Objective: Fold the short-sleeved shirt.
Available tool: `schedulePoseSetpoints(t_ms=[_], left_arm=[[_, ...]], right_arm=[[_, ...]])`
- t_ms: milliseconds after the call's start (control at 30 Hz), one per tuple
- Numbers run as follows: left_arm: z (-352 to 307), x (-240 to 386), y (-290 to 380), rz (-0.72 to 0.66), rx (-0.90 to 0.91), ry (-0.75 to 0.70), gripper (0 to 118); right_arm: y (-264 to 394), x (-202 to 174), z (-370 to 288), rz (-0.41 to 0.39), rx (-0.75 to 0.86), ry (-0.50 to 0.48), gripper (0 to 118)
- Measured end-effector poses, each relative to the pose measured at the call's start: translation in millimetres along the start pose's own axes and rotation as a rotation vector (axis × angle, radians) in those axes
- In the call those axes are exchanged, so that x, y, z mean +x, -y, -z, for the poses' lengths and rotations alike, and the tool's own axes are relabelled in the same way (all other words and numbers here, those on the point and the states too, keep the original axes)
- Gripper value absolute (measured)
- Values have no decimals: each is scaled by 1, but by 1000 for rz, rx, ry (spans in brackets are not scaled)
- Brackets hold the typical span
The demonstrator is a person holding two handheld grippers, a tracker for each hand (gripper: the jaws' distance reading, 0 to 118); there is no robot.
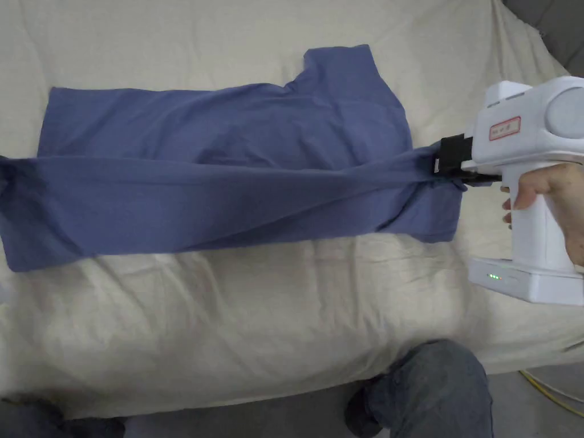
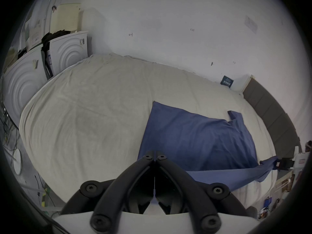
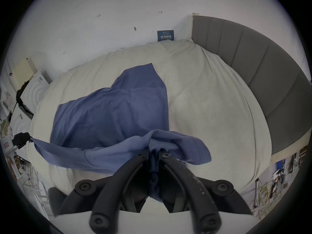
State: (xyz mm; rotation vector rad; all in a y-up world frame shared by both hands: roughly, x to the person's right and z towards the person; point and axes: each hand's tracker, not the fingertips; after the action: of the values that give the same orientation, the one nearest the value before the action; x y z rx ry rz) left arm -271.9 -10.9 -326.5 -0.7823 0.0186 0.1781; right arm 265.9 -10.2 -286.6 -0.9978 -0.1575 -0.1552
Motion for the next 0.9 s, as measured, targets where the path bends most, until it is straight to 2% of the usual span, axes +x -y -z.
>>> schedulePoseSetpoints(t_ms=[200, 267, 300, 333, 367, 400, 433, 500, 533, 700, 833, 900], left_arm=[[78, 3, -31, -46, -64, -91, 0], [98, 3, -36, -37, -64, -130, 0], [107, 3, -37, -40, -63, -129, 0], [114, 3, -38, -41, -64, -126, 2], [120, 4, -37, -38, -74, -121, 10], [120, 9, -35, -24, -85, -124, 34], [120, 13, -32, -8, -89, -120, 62], [119, 16, -24, 46, -83, -86, 107], [112, 20, -22, 71, -55, -83, 116], [53, 35, -8, 155, 89, -46, 118], [-3, 38, 11, 190, 277, -105, 118], [-31, 41, 24, 211, 334, -131, 118]], right_arm=[[-31, -3, 69, 60, -58, 32, 13], [-38, -2, 88, 56, -67, 44, 14], [-39, -1, 96, 62, -74, 47, 22], [-40, -1, 102, 70, -77, 49, 36], [-40, -1, 108, 83, -83, 59, 58], [-41, -1, 111, 92, -93, 74, 88], [-40, 0, 112, 94, -99, 88, 104], [-38, 3, 104, 92, -69, 98, 108], [-37, 3, 97, 83, -37, 97, 108], [-20, -4, 34, -15, 154, 77, 108], [10, -13, -30, -90, 369, 36, 109], [28, -18, -59, -132, 443, 37, 117]])
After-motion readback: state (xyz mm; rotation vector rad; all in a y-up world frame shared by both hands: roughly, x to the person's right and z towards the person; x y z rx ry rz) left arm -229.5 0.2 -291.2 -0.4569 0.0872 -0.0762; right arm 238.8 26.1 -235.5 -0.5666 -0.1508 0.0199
